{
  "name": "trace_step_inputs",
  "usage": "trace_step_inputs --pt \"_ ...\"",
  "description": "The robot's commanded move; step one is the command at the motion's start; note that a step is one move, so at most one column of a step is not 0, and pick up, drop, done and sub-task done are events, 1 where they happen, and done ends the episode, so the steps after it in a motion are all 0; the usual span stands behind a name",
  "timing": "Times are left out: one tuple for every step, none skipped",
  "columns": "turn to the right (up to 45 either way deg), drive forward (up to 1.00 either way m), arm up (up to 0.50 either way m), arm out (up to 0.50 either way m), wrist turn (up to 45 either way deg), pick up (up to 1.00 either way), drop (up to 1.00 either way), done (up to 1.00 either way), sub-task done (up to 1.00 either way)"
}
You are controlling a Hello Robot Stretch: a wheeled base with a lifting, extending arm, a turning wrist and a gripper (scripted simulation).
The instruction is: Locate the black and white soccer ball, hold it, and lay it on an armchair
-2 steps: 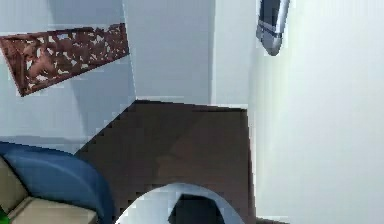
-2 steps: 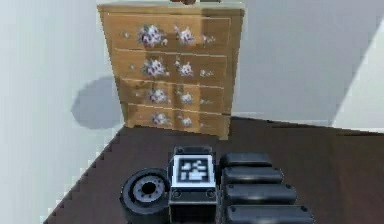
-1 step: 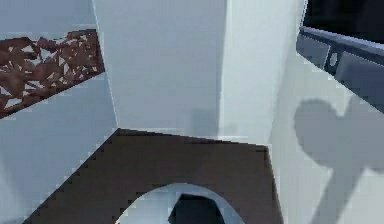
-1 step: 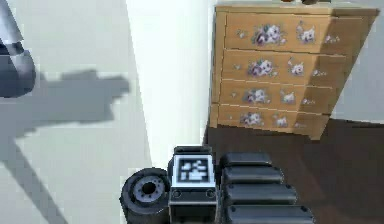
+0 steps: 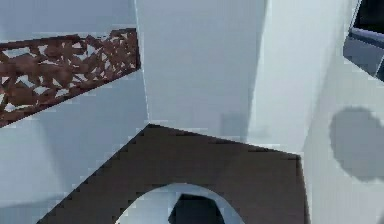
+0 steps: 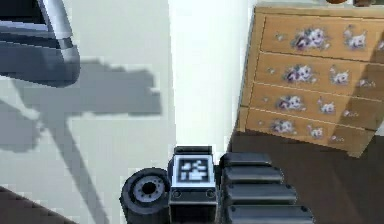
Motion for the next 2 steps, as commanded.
trace_step_inputs --pt "0.0 0.15 0.00 0.00 0.0 0.00 0.00 0.00 0.00" --pt "-45.0 0.00 0.00 0.00 0.0 0.00 0.00 0.00 0.00"
